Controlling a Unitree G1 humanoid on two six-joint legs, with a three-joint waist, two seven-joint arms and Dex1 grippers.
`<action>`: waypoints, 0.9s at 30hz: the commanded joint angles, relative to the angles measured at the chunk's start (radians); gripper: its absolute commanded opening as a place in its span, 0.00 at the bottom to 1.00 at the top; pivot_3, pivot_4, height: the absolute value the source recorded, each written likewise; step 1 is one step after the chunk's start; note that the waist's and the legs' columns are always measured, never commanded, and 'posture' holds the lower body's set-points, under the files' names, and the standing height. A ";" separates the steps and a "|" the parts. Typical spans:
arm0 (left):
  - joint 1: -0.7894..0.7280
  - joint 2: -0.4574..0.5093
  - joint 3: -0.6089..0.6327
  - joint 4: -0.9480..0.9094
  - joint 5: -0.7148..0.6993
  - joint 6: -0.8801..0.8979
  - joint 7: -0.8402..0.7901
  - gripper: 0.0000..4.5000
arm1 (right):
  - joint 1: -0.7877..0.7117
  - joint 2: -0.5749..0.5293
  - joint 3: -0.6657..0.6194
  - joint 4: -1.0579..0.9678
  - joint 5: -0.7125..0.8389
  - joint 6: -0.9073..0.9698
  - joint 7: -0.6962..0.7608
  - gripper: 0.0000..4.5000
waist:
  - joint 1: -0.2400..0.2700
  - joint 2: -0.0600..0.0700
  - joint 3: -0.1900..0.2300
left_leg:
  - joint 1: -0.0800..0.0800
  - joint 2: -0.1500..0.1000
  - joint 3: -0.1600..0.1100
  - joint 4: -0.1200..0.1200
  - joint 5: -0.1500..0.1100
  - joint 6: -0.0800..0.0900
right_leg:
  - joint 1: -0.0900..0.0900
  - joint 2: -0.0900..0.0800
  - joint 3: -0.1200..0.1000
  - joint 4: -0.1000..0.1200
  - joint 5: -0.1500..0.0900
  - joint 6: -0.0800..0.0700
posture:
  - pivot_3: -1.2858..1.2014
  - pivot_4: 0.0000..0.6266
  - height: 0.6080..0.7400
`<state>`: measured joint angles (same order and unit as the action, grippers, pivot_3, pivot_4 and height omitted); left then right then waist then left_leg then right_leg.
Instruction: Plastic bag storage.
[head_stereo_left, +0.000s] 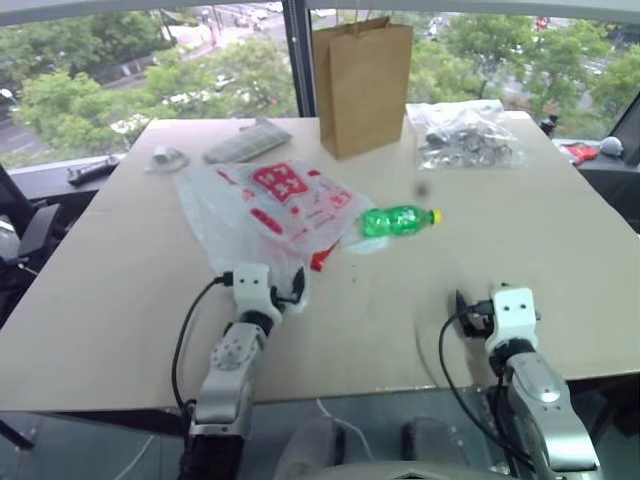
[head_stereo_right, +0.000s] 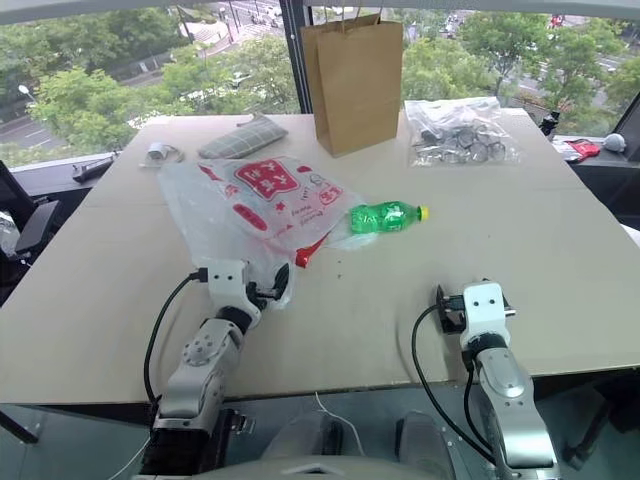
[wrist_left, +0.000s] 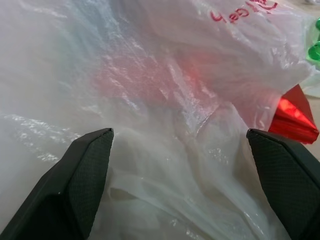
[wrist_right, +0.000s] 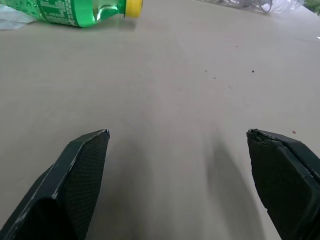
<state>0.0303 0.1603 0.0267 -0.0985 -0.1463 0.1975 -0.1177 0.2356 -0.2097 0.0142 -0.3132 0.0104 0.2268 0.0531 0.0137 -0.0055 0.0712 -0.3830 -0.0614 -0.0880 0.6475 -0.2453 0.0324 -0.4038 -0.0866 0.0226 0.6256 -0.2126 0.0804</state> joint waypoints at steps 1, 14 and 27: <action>-0.365 0.135 0.085 -0.131 -0.304 0.281 -0.228 0.98 | -0.130 -0.115 -0.078 -0.365 0.135 0.319 0.112 1.00 | 0.000 -0.001 -0.003 | 0.000 0.000 0.000 0.000 0.000 0.000 | 0.000 0.000 0.000 0.000 0.000 0.000 | 0.52 0.00 1.00; -0.405 0.083 0.050 -0.082 -0.265 0.244 -0.198 0.98 | -0.139 -0.091 -0.018 -0.317 0.083 0.270 0.095 1.00 | 0.000 -0.003 -0.013 | 0.001 0.001 0.000 0.000 0.000 0.000 | 0.001 0.001 0.000 0.000 0.000 0.000 | 0.52 0.00 1.00; -0.275 0.160 0.074 -0.110 -0.248 0.264 -0.217 0.98 | 0.211 -0.058 -0.093 -0.377 0.045 0.175 0.040 1.00 | 0.000 -0.001 -0.021 | 0.003 0.001 0.000 0.000 0.000 0.000 | 0.002 0.001 0.000 0.000 0.000 0.000 | 0.52 0.00 1.00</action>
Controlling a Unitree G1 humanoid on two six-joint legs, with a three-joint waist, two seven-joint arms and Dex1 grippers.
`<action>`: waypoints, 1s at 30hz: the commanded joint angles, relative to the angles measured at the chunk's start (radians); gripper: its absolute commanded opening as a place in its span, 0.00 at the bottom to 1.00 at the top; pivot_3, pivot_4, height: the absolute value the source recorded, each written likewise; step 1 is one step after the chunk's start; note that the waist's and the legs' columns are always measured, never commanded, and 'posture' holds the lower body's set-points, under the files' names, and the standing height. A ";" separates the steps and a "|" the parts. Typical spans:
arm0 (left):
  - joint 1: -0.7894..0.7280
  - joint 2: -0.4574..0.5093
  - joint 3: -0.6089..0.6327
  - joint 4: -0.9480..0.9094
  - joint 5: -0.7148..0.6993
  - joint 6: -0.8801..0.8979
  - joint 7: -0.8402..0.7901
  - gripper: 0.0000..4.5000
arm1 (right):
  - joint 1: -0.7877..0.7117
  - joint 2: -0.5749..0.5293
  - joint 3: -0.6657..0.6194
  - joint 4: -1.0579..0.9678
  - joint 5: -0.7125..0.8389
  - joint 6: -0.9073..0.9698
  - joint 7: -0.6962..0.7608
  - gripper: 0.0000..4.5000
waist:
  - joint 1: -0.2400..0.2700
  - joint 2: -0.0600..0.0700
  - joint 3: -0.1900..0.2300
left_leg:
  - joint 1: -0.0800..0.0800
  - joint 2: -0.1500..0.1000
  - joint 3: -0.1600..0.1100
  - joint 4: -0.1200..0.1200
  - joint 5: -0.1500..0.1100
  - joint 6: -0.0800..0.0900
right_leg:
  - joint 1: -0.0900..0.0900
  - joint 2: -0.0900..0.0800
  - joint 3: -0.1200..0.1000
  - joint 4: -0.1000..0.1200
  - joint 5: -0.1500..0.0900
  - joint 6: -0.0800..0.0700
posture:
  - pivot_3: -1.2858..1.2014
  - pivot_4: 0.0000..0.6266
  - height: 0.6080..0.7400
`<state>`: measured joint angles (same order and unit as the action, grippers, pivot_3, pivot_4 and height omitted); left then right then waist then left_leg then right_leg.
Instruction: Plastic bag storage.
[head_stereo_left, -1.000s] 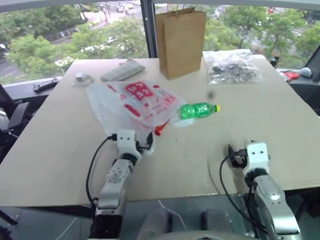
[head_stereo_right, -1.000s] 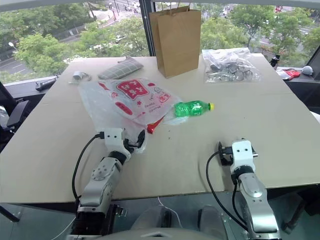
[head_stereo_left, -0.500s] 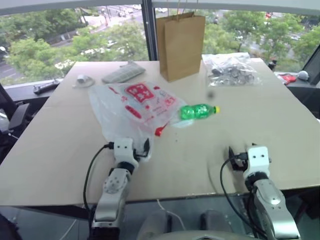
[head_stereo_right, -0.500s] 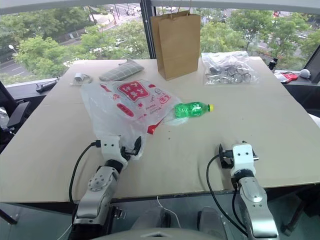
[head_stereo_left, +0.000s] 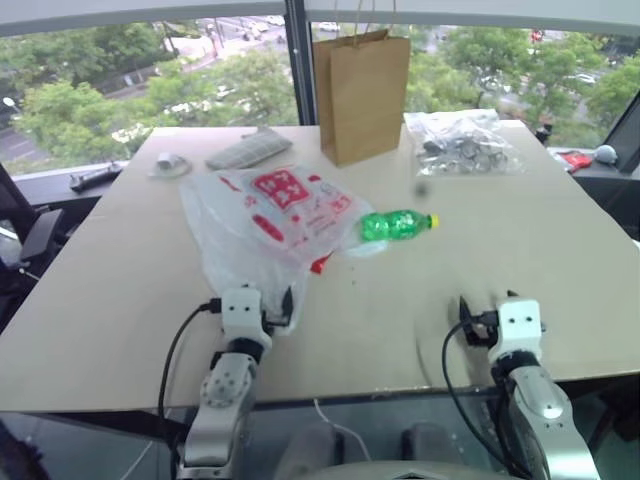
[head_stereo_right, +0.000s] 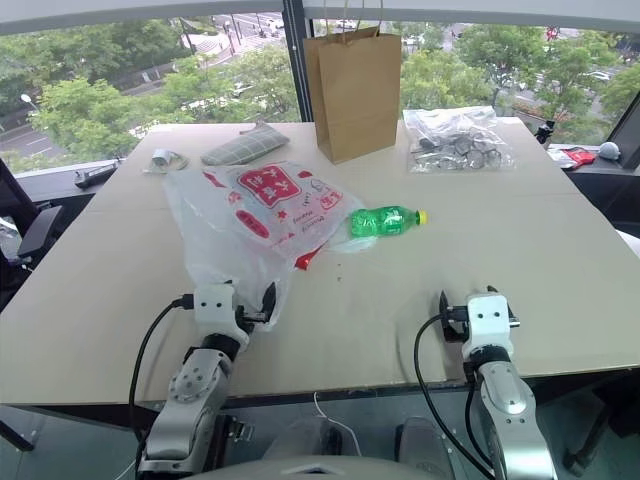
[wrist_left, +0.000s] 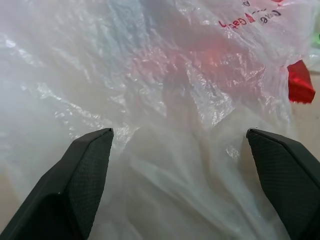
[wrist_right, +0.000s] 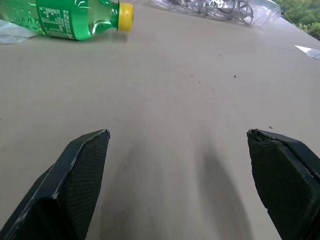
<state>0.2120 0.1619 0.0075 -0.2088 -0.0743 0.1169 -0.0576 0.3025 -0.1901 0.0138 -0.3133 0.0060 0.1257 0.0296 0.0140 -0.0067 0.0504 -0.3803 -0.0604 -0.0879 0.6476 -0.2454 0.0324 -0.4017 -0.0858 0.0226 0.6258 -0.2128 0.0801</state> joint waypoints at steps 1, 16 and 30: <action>-0.436 0.170 0.106 -0.007 -0.323 0.351 -0.275 0.98 | 0.198 -0.071 -0.094 -0.399 0.049 0.267 0.062 1.00 | 0.000 0.000 0.000 | 0.000 0.000 0.000 0.000 0.000 0.000 | 0.000 0.000 0.000 0.000 0.000 0.000 | 0.52 0.00 1.00; -0.343 0.202 0.091 -0.111 -0.390 0.377 -0.317 0.98 | 0.297 -0.067 -0.123 -0.464 0.129 0.227 0.073 1.00 | 0.000 0.002 -0.005 | 0.001 0.000 0.000 0.000 0.000 0.000 | 0.000 0.000 0.000 0.000 0.000 0.000 | 0.52 0.00 1.00; -0.380 0.192 0.103 -0.066 -0.380 0.353 -0.309 0.98 | 0.227 -0.068 -0.102 -0.446 0.121 0.220 0.072 1.00 | -0.003 0.010 0.062 | 0.003 0.006 0.001 0.005 -0.004 -0.003 | 0.006 -0.002 -0.004 0.001 -0.002 0.001 | 0.52 0.24 1.00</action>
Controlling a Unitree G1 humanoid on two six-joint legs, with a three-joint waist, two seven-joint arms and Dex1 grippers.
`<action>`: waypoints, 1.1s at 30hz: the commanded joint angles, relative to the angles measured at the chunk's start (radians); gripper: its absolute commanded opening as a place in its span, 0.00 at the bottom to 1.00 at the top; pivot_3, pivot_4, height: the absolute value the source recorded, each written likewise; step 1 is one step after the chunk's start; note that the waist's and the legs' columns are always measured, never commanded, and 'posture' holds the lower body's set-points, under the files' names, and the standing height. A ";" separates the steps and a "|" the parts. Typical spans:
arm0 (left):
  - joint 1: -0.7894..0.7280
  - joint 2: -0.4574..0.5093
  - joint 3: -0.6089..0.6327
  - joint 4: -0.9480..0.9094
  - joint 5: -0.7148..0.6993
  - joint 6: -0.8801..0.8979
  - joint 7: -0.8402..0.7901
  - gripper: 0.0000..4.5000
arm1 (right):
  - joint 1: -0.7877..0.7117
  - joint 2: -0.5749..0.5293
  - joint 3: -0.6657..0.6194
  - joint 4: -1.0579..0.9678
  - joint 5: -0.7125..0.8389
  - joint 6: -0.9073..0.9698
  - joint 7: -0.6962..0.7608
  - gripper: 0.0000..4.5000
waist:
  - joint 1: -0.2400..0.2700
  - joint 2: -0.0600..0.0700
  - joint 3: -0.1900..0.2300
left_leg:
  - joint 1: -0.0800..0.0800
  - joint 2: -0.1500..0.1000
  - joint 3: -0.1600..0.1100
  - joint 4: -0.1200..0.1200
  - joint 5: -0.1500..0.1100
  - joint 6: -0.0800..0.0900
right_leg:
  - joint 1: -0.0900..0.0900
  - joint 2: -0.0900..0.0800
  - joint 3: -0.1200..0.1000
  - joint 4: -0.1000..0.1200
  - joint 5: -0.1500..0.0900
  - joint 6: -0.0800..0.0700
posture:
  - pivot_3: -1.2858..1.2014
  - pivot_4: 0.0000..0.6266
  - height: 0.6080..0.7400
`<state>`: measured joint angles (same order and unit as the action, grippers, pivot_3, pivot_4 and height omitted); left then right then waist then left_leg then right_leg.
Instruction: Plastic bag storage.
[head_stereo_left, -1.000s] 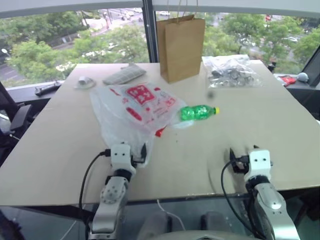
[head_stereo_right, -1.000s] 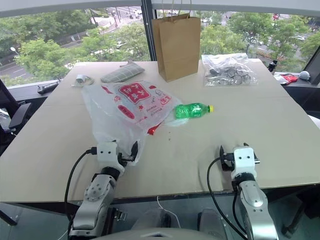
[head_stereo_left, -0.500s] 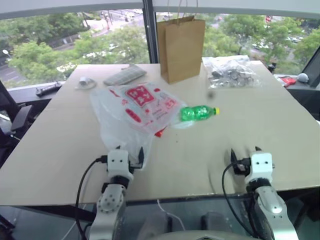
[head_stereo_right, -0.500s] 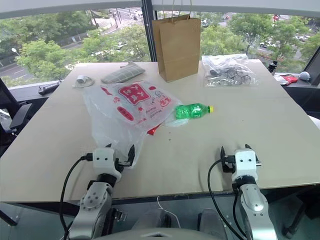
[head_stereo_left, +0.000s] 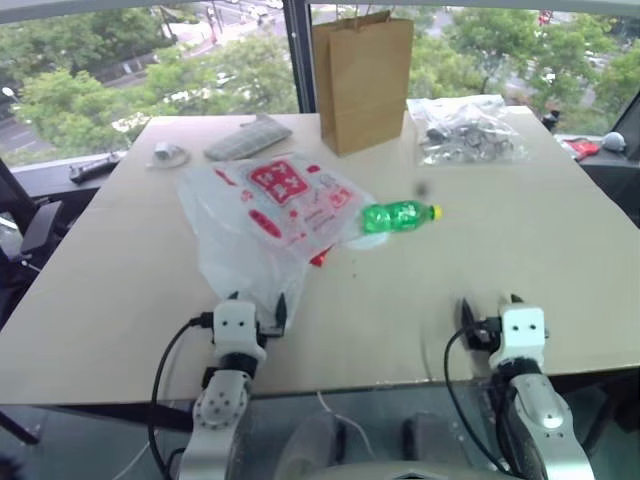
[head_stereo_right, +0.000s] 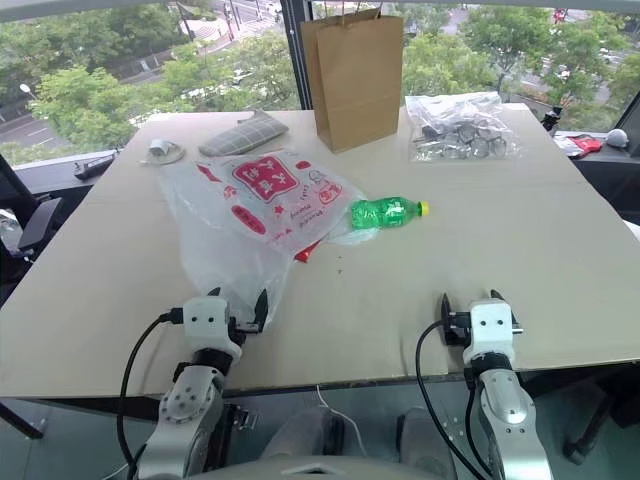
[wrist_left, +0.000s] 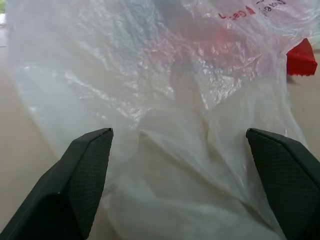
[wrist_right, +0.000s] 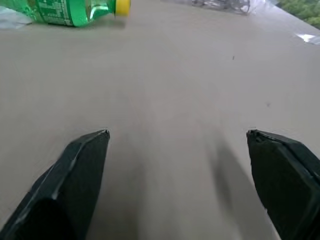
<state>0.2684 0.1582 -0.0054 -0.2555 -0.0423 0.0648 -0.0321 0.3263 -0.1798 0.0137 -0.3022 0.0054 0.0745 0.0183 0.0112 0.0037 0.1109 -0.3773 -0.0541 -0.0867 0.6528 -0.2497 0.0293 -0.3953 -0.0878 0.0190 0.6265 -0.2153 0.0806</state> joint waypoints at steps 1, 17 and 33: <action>-0.444 0.192 0.119 -0.010 -0.410 0.403 -0.331 0.98 | 0.190 -0.075 -0.100 -0.457 0.121 0.277 0.079 1.00 | 0.000 0.000 0.003 | 0.000 0.000 0.000 0.000 0.000 0.000 | 0.000 0.000 0.000 0.000 0.000 0.000 | 0.52 0.24 1.00; -0.517 0.170 0.123 0.021 -0.414 0.418 -0.336 0.98 | 0.078 -0.073 -0.090 -0.475 0.101 0.331 0.075 1.00 | 0.002 -0.002 0.028 | -0.003 -0.002 -0.002 -0.001 0.003 0.005 | -0.002 0.000 -0.002 0.000 0.000 0.000 | 0.52 0.24 1.00; -0.505 0.175 0.158 -0.001 -0.433 0.442 -0.343 0.98 | 0.037 -0.068 -0.089 -0.519 0.111 0.402 0.077 1.00 | 0.001 -0.008 0.037 | -0.008 -0.004 -0.002 -0.003 0.003 0.005 | -0.008 0.000 -0.002 -0.001 0.001 0.000 | 0.52 0.24 1.00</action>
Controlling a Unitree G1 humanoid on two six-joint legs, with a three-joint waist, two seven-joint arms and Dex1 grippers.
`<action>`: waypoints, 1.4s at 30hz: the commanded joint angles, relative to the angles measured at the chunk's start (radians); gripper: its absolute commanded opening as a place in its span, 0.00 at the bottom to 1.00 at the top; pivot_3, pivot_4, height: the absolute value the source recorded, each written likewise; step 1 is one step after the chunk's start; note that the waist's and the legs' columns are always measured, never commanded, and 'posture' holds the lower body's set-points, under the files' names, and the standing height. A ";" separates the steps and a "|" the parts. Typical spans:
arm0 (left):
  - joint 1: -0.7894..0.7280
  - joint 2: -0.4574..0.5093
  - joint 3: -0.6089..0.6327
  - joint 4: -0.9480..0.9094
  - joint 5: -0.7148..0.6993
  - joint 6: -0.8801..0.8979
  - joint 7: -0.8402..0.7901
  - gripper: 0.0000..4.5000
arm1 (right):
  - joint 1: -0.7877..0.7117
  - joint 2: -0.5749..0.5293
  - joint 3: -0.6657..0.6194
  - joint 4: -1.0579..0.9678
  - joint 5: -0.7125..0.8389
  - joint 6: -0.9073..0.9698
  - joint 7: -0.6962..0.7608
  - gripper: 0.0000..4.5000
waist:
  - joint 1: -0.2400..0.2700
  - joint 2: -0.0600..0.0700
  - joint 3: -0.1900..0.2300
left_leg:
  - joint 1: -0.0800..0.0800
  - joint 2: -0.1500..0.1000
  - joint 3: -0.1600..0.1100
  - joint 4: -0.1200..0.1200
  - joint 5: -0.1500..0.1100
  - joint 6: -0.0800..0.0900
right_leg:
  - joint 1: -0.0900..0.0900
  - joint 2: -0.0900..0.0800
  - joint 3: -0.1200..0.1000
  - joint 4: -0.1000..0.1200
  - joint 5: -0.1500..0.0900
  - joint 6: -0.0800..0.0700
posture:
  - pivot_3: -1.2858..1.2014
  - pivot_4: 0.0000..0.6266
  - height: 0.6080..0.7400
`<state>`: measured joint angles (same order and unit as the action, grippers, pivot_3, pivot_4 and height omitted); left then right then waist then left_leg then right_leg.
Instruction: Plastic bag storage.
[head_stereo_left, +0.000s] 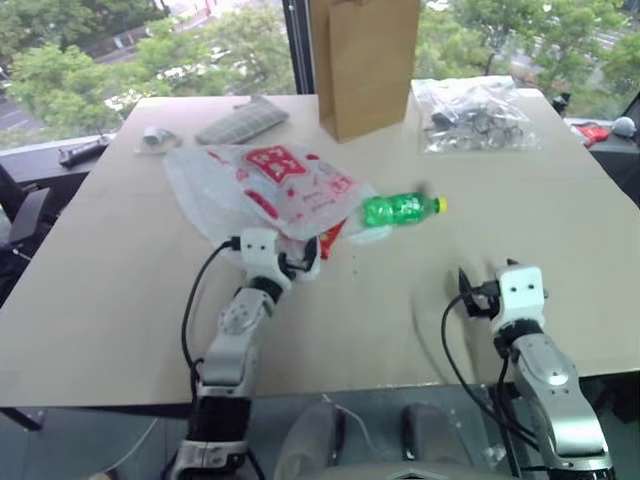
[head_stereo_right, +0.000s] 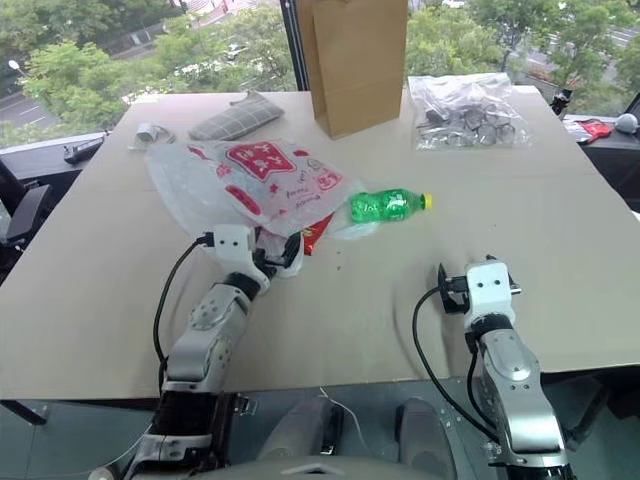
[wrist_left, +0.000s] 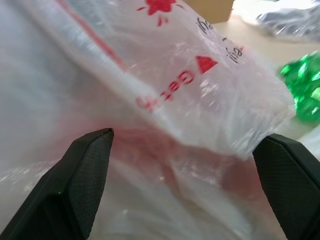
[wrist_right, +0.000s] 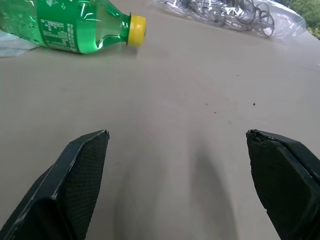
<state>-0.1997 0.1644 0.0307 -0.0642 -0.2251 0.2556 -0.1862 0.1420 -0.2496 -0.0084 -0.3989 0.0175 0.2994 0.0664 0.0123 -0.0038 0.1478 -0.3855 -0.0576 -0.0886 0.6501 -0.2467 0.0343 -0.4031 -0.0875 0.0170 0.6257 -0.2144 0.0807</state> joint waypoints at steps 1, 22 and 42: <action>-0.036 0.168 0.124 -0.195 -0.253 0.252 -0.189 0.98 | 0.217 0.002 -0.071 -0.424 0.100 0.182 0.030 1.00 | 0.000 -0.001 0.001 | 0.000 0.000 0.000 0.000 0.000 0.000 | -0.001 0.000 0.000 0.000 0.000 0.000 | 0.52 0.24 1.00; -0.048 0.160 0.176 -0.247 -0.333 0.285 -0.181 0.98 | 0.201 0.028 -0.094 -0.468 0.121 0.215 0.036 1.00 | -0.022 -0.002 0.005 | -0.009 0.002 -0.001 -0.006 -0.005 -0.010 | -0.015 0.003 0.004 0.003 -0.004 -0.006 | 0.52 0.24 1.00; 0.219 0.311 0.195 -0.435 -0.293 0.218 -0.311 0.98 | 0.096 -0.026 -0.068 -0.425 0.149 0.231 0.125 1.00 | -0.020 -0.003 0.006 | -0.008 0.002 -0.002 0.000 -0.007 -0.007 | -0.011 0.003 0.002 0.002 -0.003 -0.005 | 0.52 0.24 1.00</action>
<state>0.0012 0.4496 0.1971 -0.4356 -0.5306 0.5177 -0.4579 0.2439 -0.2696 -0.0662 -0.8100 0.1607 0.5394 0.1858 -0.0080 -0.0068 0.1539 -0.3933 -0.0555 -0.0907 0.6499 -0.2543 0.0284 -0.4140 -0.0844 0.0190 0.6281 -0.2170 0.0759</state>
